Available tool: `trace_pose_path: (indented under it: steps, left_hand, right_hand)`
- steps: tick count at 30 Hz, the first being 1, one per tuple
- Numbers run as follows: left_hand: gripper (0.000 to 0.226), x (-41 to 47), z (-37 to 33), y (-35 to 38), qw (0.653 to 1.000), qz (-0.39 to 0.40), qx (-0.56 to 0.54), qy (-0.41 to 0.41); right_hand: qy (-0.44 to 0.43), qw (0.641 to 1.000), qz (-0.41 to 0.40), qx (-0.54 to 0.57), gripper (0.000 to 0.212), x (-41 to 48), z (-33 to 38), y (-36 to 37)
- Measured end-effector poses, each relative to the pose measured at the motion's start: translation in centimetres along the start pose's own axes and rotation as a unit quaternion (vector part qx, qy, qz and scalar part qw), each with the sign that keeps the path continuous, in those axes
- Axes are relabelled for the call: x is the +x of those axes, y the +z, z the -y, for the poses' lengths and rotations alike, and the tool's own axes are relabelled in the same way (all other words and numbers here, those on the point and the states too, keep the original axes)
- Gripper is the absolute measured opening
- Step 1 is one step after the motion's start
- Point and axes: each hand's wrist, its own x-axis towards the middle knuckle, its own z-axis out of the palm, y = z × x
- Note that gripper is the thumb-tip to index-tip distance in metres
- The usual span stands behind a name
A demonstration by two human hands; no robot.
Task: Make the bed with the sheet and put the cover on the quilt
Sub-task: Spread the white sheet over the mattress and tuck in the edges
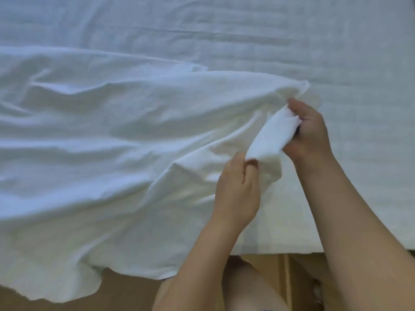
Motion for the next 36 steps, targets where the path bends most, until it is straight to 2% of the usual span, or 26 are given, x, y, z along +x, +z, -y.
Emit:
trace_pose_path:
  steps: [2,3,5,11,14,19,21,23,25,27,29,31,33,34,35,36]
  left_hand:
    - [0.022,1.2,0.7,2.8,0.996,-0.030,-0.047,-0.076]
    - [0.022,2.2,1.4,3.7,0.991,-0.049,-0.070,-0.102]
    - [0.026,3.6,1.8,5.5,0.985,-0.039,-0.089,-0.143]
    - [0.052,8.3,-0.8,12.9,0.977,0.007,-0.110,-0.182]
    - [0.046,10.5,-5.0,20.1,0.966,0.073,-0.165,-0.185]
    - [0.048,16.5,-15.2,38.0,0.950,0.156,-0.236,-0.136]
    - [0.044,18.6,-18.9,45.6,0.951,0.176,-0.237,-0.087]
    - [0.048,20.6,-20.6,51.5,0.967,0.165,-0.190,-0.048]
    - [0.052,22.5,-18.6,55.4,0.988,0.128,-0.077,-0.047]
    - [0.046,23.9,-13.5,57.0,0.987,0.130,0.005,-0.088]
    - [0.039,23.4,-8.6,57.1,0.979,0.166,0.068,-0.093]
    - [0.040,21.2,-5.1,56.6,0.969,0.189,0.141,-0.079]
    - [0.049,17.2,-2.3,55.6,0.951,0.195,0.240,-0.030]
    - [0.060,14.5,-1.4,55.1,0.936,0.220,0.275,0.000]
    - [0.075,12.1,-1.0,54.8,0.920,0.258,0.296,0.014]
    - [0.092,10.3,-0.5,55.1,0.904,0.292,0.313,0.011]
  right_hand:
    - [0.016,0.999,-0.028,-0.003,0.019,0.9,1.0,-2.9]
    - [0.020,0.999,-0.036,-0.030,0.020,1.2,1.1,-3.8]
    - [0.015,0.996,-0.050,-0.068,0.030,2.1,1.0,-5.7]
    - [-0.078,0.987,-0.075,-0.120,0.032,4.9,6.5,-11.3]
    - [-0.134,0.977,-0.096,-0.134,0.027,6.7,13.4,-15.1]
    - [-0.263,0.933,-0.159,-0.185,0.026,10.2,31.4,-24.1]
    - [-0.257,0.950,-0.131,-0.116,0.031,11.0,37.7,-29.0]
    - [-0.177,0.983,-0.039,-0.038,0.059,12.0,41.1,-33.8]
    - [-0.058,0.996,0.019,-0.063,0.074,13.0,40.8,-38.9]
    - [0.066,0.984,-0.024,-0.164,0.066,12.6,38.0,-43.5]
    - [0.125,0.939,-0.089,-0.308,0.042,11.4,34.9,-47.1]
    - [0.086,0.876,-0.156,-0.448,0.026,10.6,32.9,-49.5]
    - [-0.030,0.844,-0.287,-0.453,0.027,10.1,31.8,-50.6]
    - [-0.088,0.835,-0.339,-0.425,0.028,9.8,31.3,-50.7]
    - [-0.125,0.838,-0.354,-0.396,0.028,9.3,31.0,-50.6]
    - [-0.128,0.850,-0.342,-0.381,0.029,8.8,30.7,-50.4]
